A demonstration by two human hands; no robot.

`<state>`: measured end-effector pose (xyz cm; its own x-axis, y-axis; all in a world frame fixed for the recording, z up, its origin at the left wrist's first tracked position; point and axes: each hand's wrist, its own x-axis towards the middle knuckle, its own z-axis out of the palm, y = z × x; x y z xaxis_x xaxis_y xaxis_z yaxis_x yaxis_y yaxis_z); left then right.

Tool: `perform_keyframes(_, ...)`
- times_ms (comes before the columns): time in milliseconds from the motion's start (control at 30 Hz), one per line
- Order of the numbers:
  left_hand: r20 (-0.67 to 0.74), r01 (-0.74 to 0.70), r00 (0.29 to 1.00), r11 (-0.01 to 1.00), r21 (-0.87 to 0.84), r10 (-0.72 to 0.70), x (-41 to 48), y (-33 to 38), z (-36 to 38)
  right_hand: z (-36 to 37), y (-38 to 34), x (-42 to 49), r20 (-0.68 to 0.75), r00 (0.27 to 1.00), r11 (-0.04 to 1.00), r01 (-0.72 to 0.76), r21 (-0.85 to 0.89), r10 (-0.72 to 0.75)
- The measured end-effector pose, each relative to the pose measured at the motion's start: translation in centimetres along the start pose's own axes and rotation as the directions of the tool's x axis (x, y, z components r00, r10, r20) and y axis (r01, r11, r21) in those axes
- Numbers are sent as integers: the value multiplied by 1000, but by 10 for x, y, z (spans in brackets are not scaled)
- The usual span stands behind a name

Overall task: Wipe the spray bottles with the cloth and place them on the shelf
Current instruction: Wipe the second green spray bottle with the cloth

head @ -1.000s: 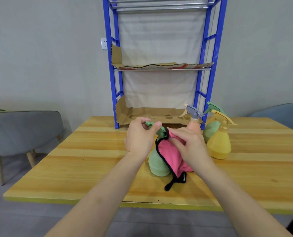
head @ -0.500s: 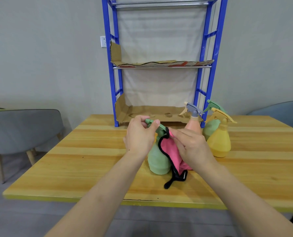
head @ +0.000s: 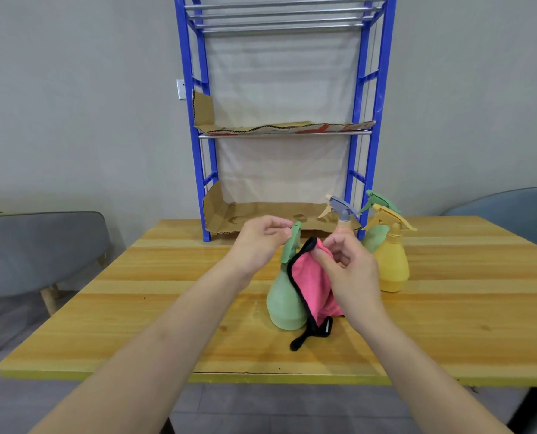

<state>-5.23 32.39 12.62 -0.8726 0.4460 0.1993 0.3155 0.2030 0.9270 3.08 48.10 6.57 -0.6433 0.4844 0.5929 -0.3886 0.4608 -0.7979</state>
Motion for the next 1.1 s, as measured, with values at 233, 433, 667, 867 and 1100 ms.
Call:
perform_keyframes(233, -24, -76, 997, 996, -44, 75, -16, -13, 1, 11, 6, 14, -112, 992, 998, -49, 51, 55)
perform_keyframes(433, -73, -90, 994, 991, -95, 83, -21, -17, 10, 34, -5, 3, -49, 999, 998, -13, 57, 16)
perform_keyframes(667, -78, -87, 994, 992, -90, 80, -18, -21, 9, 48, 7, -24, -81, 975, 978, 204, -53, -208)
perform_keyframes(867, -43, -124, 992, 988, -88, 121, -16, -26, 5, 49, 3, -6, -175, 979, 995, 104, -11, -104)
perform_keyframes(1100, -55, -122, 992, 987, -102, 116, -16, -29, 8, 54, 7, -20, -118, 971, 976, 201, -81, -210)
